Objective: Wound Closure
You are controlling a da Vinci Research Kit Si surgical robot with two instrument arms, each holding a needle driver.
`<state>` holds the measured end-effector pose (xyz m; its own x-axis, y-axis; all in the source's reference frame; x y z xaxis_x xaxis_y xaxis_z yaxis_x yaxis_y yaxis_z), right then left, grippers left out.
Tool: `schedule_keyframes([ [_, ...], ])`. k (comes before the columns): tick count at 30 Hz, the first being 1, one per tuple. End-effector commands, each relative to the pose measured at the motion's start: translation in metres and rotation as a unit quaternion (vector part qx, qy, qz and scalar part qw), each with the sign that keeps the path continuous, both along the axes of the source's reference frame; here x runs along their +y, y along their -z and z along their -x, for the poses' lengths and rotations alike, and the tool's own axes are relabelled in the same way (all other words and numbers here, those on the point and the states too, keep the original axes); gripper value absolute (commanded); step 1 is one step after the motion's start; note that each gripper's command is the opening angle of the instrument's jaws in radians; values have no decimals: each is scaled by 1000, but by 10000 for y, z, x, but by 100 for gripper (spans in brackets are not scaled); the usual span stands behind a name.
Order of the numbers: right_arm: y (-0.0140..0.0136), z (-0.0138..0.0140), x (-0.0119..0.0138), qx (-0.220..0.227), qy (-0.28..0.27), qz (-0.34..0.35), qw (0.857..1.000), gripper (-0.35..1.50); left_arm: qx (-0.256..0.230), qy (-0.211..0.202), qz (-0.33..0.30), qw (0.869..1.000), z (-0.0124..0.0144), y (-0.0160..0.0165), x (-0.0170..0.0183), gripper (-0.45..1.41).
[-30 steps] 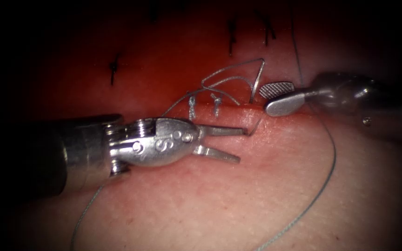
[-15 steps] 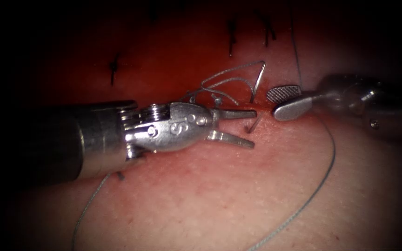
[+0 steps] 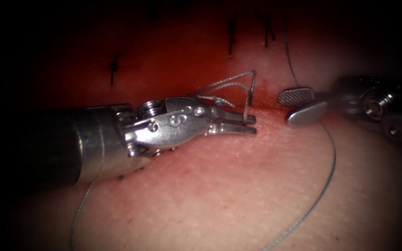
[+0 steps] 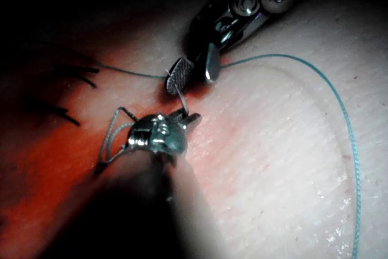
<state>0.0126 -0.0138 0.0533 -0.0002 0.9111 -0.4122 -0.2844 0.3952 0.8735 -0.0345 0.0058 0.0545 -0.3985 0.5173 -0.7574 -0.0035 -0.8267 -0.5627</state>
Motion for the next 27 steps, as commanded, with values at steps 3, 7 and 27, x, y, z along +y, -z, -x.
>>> schedule_keyframes([
  [3, -9, -14, 5, -8, 25, 69, 997, 141, -13, -4, -51, 999, 4, 8, -7, -45],
  [7, -9, -15, 4, -36, 63, 137, 988, 141, -26, -11, -91, 995, 3, 21, -16, -45],
  [27, 2, -27, -8, -46, 167, 258, 950, 141, -96, -37, -241, 965, -4, 105, -40, -45],
])
